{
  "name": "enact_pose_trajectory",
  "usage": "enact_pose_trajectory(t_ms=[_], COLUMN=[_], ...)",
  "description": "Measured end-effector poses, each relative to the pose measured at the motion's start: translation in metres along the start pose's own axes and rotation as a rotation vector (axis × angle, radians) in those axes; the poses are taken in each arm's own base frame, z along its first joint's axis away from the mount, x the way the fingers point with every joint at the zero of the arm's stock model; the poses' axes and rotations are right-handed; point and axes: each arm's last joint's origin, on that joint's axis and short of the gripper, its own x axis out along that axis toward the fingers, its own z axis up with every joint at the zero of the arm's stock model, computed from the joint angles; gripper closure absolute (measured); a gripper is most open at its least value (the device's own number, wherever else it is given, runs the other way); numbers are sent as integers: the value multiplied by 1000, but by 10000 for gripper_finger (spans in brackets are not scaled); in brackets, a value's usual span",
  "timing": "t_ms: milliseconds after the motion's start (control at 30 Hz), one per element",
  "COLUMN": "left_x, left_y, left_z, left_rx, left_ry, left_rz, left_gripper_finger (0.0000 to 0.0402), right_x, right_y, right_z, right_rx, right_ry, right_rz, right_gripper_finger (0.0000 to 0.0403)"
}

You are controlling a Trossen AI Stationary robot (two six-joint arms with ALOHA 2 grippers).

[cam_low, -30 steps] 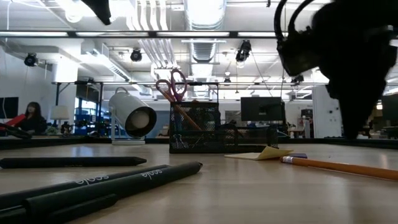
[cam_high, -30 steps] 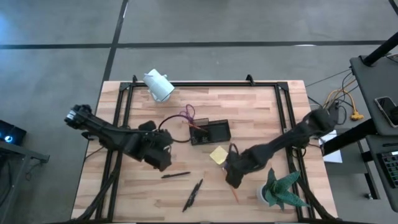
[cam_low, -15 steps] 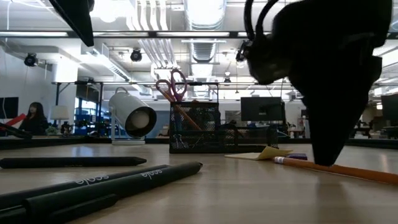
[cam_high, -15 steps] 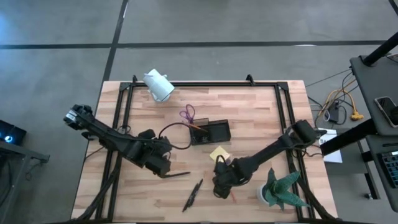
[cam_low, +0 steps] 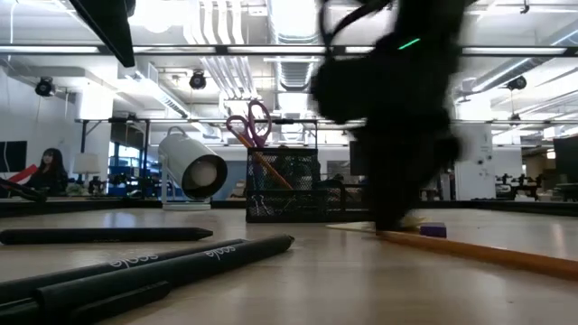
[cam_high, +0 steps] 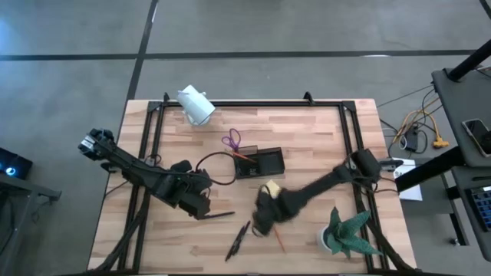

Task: Pick and place office supplies into organizer
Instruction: Put the orange pencil into the black desk organizer

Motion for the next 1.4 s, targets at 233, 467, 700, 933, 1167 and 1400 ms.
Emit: enact_pose_trajectory(t_ms=[233,467,700,933,1167,1400], left_x=[1,3,11,20,38,46], left_y=[-1,-5,-6,-9,-22,-35], left_z=[-4,-14,-20,-21,-20,-10], left_rx=[-29,-41,-31,-37,-81,-27], left_ry=[6,24,28,-6,-41,-138], left_rz=[4,15,24,9,-138,-299], left_gripper_finger=[213,213,213,213,213,213], right_x=[6,-35,-69,-54,-43,-47], right_y=[-7,-17,-7,13,24,30], right_z=[51,58,-4,-60,-85,-107], right_rx=[-149,-172,-432,-736,-807,-872], right_ry=[-152,-175,-20,91,114,51], right_rz=[150,45,65,126,136,125], right_gripper_finger=[330,353,359,391,394,394])
